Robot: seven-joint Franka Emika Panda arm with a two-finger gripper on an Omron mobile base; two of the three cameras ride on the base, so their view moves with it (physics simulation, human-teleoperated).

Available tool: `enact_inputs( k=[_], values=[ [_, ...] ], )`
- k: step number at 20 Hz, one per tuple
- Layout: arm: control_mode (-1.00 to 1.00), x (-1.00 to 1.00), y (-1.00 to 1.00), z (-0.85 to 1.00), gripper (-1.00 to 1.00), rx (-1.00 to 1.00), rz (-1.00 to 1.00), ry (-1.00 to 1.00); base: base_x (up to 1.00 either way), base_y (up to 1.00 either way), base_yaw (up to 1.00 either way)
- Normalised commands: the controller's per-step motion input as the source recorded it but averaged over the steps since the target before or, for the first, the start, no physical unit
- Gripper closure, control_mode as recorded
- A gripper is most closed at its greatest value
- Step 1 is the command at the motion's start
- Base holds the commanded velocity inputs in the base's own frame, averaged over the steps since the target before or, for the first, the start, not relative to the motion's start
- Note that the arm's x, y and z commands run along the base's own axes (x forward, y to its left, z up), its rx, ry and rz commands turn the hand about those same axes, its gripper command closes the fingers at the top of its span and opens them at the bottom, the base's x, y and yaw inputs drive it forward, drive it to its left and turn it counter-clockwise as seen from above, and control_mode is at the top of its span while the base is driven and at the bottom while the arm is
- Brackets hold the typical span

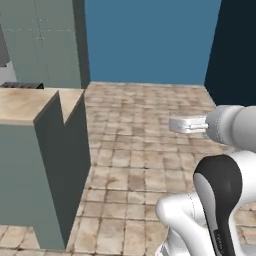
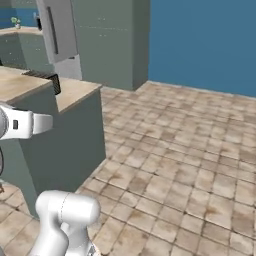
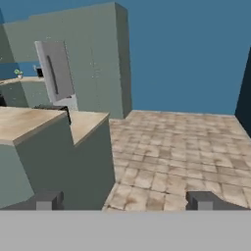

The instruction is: Place the cold items (lemon and cucumber) from the fridge in one tupperware on the dining counter. Place the warm items (kebab skewer and hot dog) in the stove area in another tupperware.

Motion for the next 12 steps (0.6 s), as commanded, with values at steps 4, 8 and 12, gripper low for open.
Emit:
enact_inputs(
  k=[4, 8, 12],
  values=[
    [1.0, 0.0, 0.0, 0.0, -1.0, 0.0, 0.0, 0.0, 0.83, -0.71, 0.58],
    [1.0, 0.0, 0.0, 0.0, -1.0, 0.0, 0.0, 0.0, 0.84, -0.77, 0.54],
    [1.0, 0.0, 0.0, 0.0, -1.0, 0.0, 0.0, 0.0, 0.87, -0.79, 0.5]
  ],
)
